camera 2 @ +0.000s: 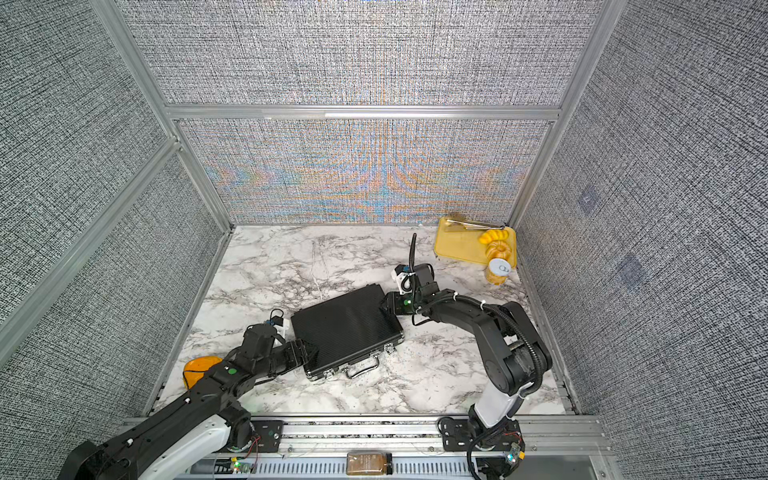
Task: Close the poker set cases
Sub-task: Adjust the poker set case at the center of the board, then fasten the fastener on the poker set case.
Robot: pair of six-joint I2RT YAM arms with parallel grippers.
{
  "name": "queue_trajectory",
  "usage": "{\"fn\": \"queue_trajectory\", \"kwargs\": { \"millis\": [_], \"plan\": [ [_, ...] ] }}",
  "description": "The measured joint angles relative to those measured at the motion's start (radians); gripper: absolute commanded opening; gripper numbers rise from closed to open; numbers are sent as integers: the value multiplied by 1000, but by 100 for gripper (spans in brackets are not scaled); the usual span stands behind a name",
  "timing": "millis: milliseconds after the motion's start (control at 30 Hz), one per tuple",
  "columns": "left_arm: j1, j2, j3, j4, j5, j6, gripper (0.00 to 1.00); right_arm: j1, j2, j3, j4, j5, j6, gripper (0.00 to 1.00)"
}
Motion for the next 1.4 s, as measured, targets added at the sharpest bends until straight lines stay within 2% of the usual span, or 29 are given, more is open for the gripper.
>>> {"fn": "queue_trajectory", "kwargs": {
  "millis": [200, 467, 633, 800, 1200, 1400],
  "plan": [
    [-6, 25, 57, -61, -40, 9, 69, -13, -125, -29, -237, -13, 24, 56],
    [-7, 86, 113, -66, -106, 18, 70, -13, -307, -105, -354, -8, 102, 57],
    [-4, 93, 131, -48, -156, 61, 71, 6, -399, -164, -381, 3, 163, 57],
    [8, 176, 161, -26, -185, 89, 71, 23, -456, -208, -389, 12, 220, 57],
    [14, 349, 291, -154, -207, 52, 55, 136, -559, -266, -377, 67, 364, 54],
    [16, 336, 234, -47, -192, 51, 51, 174, -561, -290, -353, 106, 421, 53]
  ]
}}
